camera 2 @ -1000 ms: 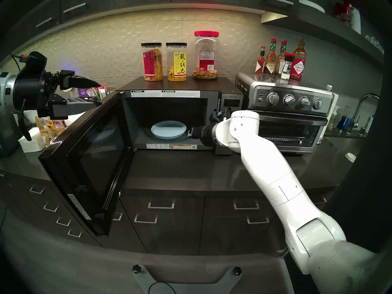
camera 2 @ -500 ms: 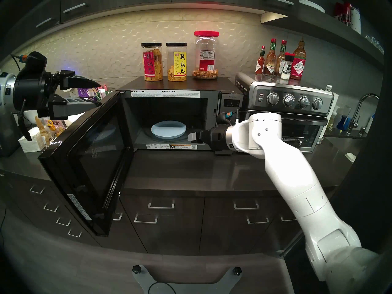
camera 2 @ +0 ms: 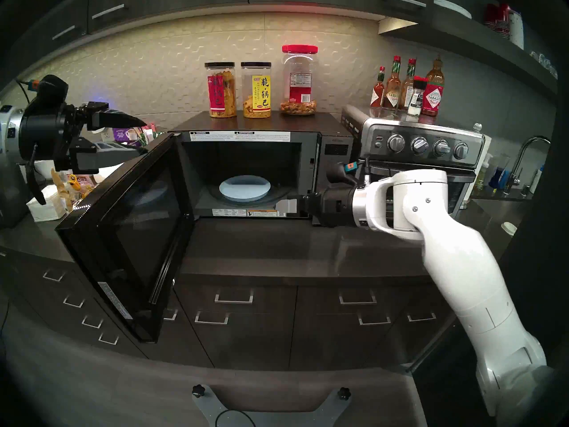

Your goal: Open the microwave, put the plate inside, and close the door

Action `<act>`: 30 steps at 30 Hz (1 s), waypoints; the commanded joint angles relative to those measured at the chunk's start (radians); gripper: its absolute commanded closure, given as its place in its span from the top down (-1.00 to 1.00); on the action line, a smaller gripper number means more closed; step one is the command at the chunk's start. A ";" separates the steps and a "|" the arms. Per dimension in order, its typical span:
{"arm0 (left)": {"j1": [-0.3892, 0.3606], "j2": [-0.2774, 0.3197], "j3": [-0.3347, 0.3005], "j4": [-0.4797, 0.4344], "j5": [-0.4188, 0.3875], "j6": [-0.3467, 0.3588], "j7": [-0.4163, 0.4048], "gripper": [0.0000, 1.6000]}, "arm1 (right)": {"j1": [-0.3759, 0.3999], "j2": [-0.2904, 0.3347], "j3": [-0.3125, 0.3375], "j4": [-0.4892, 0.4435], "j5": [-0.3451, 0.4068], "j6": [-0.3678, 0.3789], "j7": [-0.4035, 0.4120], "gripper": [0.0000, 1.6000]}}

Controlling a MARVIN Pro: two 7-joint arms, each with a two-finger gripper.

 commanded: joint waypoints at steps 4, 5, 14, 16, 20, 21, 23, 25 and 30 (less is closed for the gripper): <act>-0.010 0.001 -0.009 0.003 -0.001 0.001 0.001 1.00 | -0.129 0.146 0.101 -0.082 -0.051 -0.003 0.094 1.00; -0.010 0.001 -0.009 0.003 -0.001 0.001 0.001 1.00 | -0.142 0.168 0.110 -0.086 -0.062 -0.003 0.105 1.00; -0.012 0.000 -0.009 0.004 0.000 0.002 -0.001 1.00 | -0.213 0.258 0.171 -0.093 -0.161 -0.016 0.185 1.00; -0.012 -0.001 -0.009 0.004 0.001 0.002 -0.001 1.00 | -0.229 0.274 0.184 -0.091 -0.182 -0.026 0.208 1.00; -0.013 -0.001 -0.009 0.004 0.002 0.002 -0.002 1.00 | -0.251 0.303 0.213 -0.089 -0.219 -0.050 0.254 1.00; -0.013 -0.001 -0.008 0.004 0.002 0.002 -0.002 1.00 | -0.256 0.309 0.221 -0.088 -0.227 -0.057 0.267 1.00; -0.013 -0.001 -0.008 0.004 0.002 0.002 -0.002 1.00 | -0.266 0.319 0.233 -0.086 -0.243 -0.070 0.289 1.00; -0.013 -0.002 -0.008 0.004 0.002 0.002 -0.003 1.00 | -0.279 0.330 0.246 -0.083 -0.261 -0.086 0.316 1.00; -0.014 -0.002 -0.008 0.005 0.003 0.002 -0.003 1.00 | -0.306 0.350 0.271 -0.074 -0.293 -0.123 0.377 1.00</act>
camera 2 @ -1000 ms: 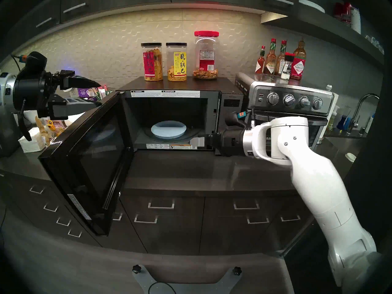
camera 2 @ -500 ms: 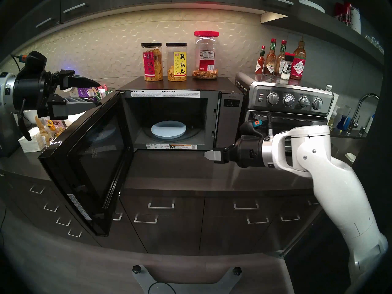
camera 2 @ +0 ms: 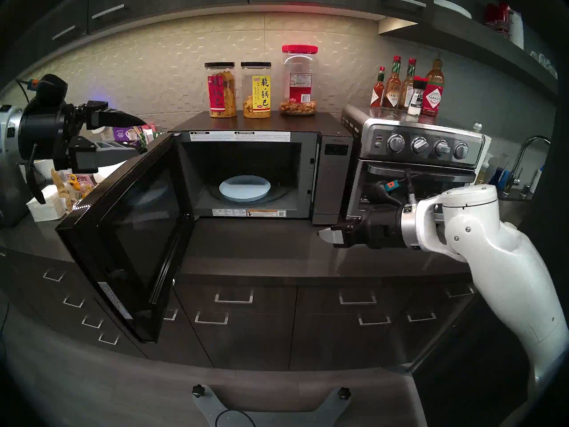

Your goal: Open the microwave, put the plate inside, and close the door

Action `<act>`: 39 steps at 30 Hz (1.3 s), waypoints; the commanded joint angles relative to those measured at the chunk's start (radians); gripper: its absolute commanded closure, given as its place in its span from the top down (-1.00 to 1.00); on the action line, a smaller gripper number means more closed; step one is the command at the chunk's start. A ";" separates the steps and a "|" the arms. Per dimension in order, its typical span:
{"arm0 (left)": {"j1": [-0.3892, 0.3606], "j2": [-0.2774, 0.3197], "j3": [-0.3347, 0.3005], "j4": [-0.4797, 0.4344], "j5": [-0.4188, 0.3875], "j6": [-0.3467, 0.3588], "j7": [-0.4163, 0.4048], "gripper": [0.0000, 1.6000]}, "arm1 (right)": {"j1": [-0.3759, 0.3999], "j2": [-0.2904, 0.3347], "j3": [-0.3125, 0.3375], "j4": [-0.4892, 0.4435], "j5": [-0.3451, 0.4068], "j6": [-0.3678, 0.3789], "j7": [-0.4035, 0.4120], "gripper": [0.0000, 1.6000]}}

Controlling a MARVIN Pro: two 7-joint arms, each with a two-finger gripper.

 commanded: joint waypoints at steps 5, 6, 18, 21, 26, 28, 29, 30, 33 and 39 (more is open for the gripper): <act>-0.009 0.001 -0.008 0.003 -0.002 0.002 0.001 1.00 | -0.083 0.079 0.080 0.021 -0.087 -0.127 0.178 1.00; -0.009 0.001 -0.008 0.003 -0.002 0.002 0.001 1.00 | -0.083 0.079 0.080 0.021 -0.087 -0.127 0.178 1.00; -0.011 0.000 -0.008 0.003 -0.001 0.004 0.000 1.00 | -0.181 0.115 0.118 0.075 -0.201 -0.297 0.386 1.00; -0.012 -0.001 -0.008 0.004 -0.001 0.005 0.000 1.00 | -0.206 0.119 0.129 0.091 -0.234 -0.353 0.451 1.00; -0.013 -0.001 -0.008 0.004 -0.002 0.007 0.001 1.00 | -0.244 0.112 0.152 0.114 -0.286 -0.428 0.537 1.00; -0.014 -0.001 -0.008 0.004 -0.002 0.008 0.001 1.00 | -0.260 0.108 0.164 0.126 -0.309 -0.468 0.583 1.00; -0.014 -0.001 -0.008 0.004 -0.002 0.009 0.001 1.00 | -0.263 0.101 0.169 0.123 -0.314 -0.457 0.574 1.00; -0.014 -0.001 -0.008 0.004 -0.002 0.010 0.001 1.00 | -0.273 0.100 0.176 0.133 -0.328 -0.491 0.610 1.00; -0.015 -0.002 -0.008 0.003 -0.003 0.012 0.001 1.00 | -0.288 0.085 0.194 0.140 -0.354 -0.515 0.641 1.00; -0.018 -0.002 -0.007 0.003 -0.004 0.018 0.004 1.00 | -0.324 0.032 0.233 0.164 -0.411 -0.606 0.745 1.00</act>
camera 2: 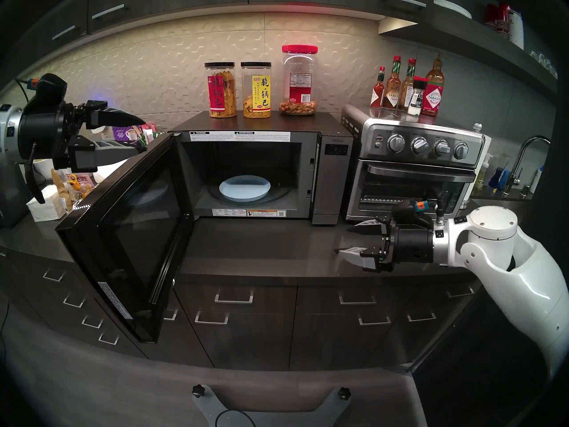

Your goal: Open the microwave, put the plate inside, and close the door

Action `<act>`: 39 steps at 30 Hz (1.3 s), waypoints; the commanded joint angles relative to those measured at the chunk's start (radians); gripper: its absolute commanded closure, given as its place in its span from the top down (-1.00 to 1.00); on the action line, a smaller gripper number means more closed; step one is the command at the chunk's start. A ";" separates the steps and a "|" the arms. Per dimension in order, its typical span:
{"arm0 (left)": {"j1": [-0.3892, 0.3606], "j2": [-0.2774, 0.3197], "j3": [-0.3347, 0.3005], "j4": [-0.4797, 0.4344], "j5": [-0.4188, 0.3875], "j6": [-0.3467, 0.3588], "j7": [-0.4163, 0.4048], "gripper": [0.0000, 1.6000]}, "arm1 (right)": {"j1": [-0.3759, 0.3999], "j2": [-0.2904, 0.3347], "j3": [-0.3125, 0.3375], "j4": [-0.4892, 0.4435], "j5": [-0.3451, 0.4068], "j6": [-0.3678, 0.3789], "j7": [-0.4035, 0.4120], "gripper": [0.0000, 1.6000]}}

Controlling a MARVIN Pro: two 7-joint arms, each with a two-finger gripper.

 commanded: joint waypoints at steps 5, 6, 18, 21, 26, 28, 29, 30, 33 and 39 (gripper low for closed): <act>-0.012 0.001 -0.007 0.001 -0.005 0.008 0.007 1.00 | -0.051 -0.098 0.080 0.029 -0.077 -0.163 0.173 1.00; -0.013 0.001 -0.007 0.001 -0.005 0.008 0.007 1.00 | -0.049 -0.107 0.081 0.047 -0.087 -0.209 0.222 1.00; -0.016 0.000 -0.005 0.001 -0.006 0.012 0.009 1.00 | -0.036 -0.138 0.077 0.086 -0.095 -0.324 0.298 1.00; -0.016 0.000 -0.005 0.001 -0.006 0.012 0.009 1.00 | -0.034 -0.140 0.076 0.088 -0.095 -0.326 0.301 1.00; -0.017 0.000 -0.004 0.001 -0.006 0.012 0.009 1.00 | -0.032 -0.144 0.077 0.089 -0.097 -0.326 0.306 1.00; -0.017 0.000 -0.004 0.001 -0.006 0.012 0.009 1.00 | -0.031 -0.146 0.077 0.090 -0.098 -0.326 0.307 1.00; -0.017 0.000 -0.004 0.001 -0.006 0.012 0.009 1.00 | -0.031 -0.146 0.077 0.090 -0.098 -0.326 0.308 1.00; -0.017 -0.001 -0.004 0.001 -0.006 0.012 0.009 1.00 | -0.031 -0.147 0.077 0.090 -0.099 -0.325 0.309 1.00; -0.017 -0.001 -0.004 0.001 -0.006 0.013 0.009 1.00 | -0.030 -0.149 0.078 0.090 -0.100 -0.325 0.310 1.00; -0.018 -0.001 -0.004 0.001 -0.005 0.013 0.009 1.00 | -0.028 -0.152 0.079 0.090 -0.103 -0.323 0.313 1.00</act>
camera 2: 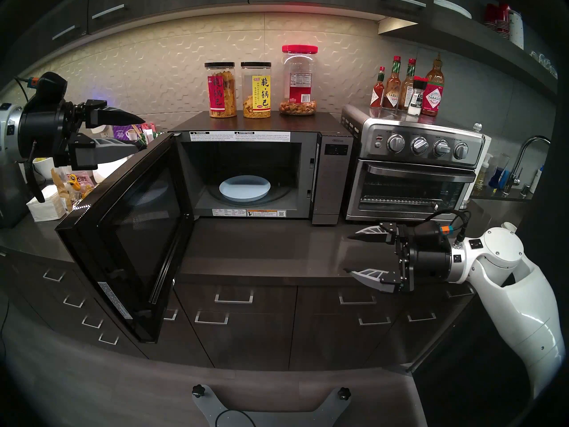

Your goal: Open the microwave, put the plate inside, and close the door

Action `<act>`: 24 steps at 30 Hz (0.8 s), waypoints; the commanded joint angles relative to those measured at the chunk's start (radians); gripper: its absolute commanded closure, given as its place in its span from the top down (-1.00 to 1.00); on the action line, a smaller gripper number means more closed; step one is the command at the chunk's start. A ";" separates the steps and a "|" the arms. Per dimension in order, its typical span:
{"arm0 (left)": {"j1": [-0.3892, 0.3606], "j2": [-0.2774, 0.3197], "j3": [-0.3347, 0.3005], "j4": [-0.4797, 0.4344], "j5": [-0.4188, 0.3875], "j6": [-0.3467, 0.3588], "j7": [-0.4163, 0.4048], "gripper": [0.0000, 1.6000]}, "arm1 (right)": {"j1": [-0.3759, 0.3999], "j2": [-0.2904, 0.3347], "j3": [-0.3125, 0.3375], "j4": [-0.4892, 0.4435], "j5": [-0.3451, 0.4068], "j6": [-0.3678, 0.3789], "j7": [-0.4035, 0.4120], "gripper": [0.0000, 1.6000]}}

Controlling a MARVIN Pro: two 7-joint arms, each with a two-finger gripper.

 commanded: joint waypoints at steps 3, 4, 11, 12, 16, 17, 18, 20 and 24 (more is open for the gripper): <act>-0.007 0.003 -0.008 0.001 -0.001 -0.003 -0.003 1.00 | 0.014 -0.002 0.011 -0.007 0.006 -0.001 -0.004 1.00; -0.007 0.003 -0.008 0.001 -0.001 -0.003 -0.003 1.00 | 0.015 -0.002 0.011 -0.007 0.005 0.000 -0.003 1.00; -0.007 0.003 -0.008 0.001 -0.001 -0.003 -0.003 1.00 | 0.015 -0.005 0.012 -0.007 0.004 0.001 -0.002 1.00; -0.007 0.003 -0.008 0.001 -0.001 -0.003 -0.003 1.00 | 0.016 -0.005 0.012 -0.007 0.003 0.001 -0.002 1.00; -0.007 0.003 -0.008 0.001 -0.001 -0.003 -0.003 1.00 | 0.016 -0.006 0.012 -0.007 0.003 0.001 -0.002 1.00; -0.007 0.003 -0.008 0.001 -0.001 -0.003 -0.003 1.00 | 0.016 -0.006 0.012 -0.007 0.003 0.001 -0.002 1.00; -0.008 0.004 -0.006 0.004 -0.002 -0.006 -0.008 1.00 | 0.016 -0.006 0.012 -0.007 0.003 0.002 -0.002 1.00; -0.011 0.001 -0.006 0.006 -0.008 -0.004 -0.007 1.00 | 0.016 -0.006 0.012 -0.007 0.003 0.002 -0.001 1.00; -0.033 0.004 0.010 0.015 -0.021 -0.006 0.001 1.00 | 0.016 -0.006 0.012 -0.007 0.002 0.002 -0.001 1.00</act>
